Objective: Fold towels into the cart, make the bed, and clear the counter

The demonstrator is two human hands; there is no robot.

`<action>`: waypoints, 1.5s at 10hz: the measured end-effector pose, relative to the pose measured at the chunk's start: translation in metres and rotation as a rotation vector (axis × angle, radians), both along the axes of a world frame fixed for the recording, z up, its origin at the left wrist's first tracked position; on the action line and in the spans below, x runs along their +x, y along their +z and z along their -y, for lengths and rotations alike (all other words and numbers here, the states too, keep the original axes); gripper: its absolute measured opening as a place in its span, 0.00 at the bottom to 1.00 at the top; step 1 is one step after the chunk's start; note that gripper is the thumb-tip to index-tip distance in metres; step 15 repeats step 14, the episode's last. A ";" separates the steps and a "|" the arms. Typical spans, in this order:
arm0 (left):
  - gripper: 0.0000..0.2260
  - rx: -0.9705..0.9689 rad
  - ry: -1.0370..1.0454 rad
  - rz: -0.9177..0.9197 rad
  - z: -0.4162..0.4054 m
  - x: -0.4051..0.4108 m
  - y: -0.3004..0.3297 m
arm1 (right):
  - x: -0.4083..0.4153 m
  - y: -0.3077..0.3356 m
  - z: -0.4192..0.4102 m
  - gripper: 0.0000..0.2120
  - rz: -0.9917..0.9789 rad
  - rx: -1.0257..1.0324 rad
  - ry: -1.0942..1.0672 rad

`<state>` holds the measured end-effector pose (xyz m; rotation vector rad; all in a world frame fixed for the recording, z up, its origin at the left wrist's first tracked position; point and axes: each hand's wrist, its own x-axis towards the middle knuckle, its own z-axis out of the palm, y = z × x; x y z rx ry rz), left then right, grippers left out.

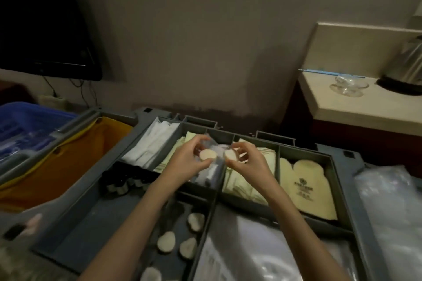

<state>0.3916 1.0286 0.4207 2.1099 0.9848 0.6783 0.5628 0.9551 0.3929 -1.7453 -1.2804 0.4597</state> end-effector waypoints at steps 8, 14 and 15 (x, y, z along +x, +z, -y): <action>0.25 0.276 -0.274 -0.641 0.052 -0.121 -0.110 | -0.152 -0.067 0.042 0.16 0.683 -0.517 0.095; 0.25 0.284 -0.284 -0.476 0.052 -0.124 -0.116 | -0.138 -0.082 0.031 0.24 0.710 -0.550 0.088; 0.25 0.284 -0.284 -0.476 0.052 -0.124 -0.116 | -0.138 -0.082 0.031 0.24 0.710 -0.550 0.088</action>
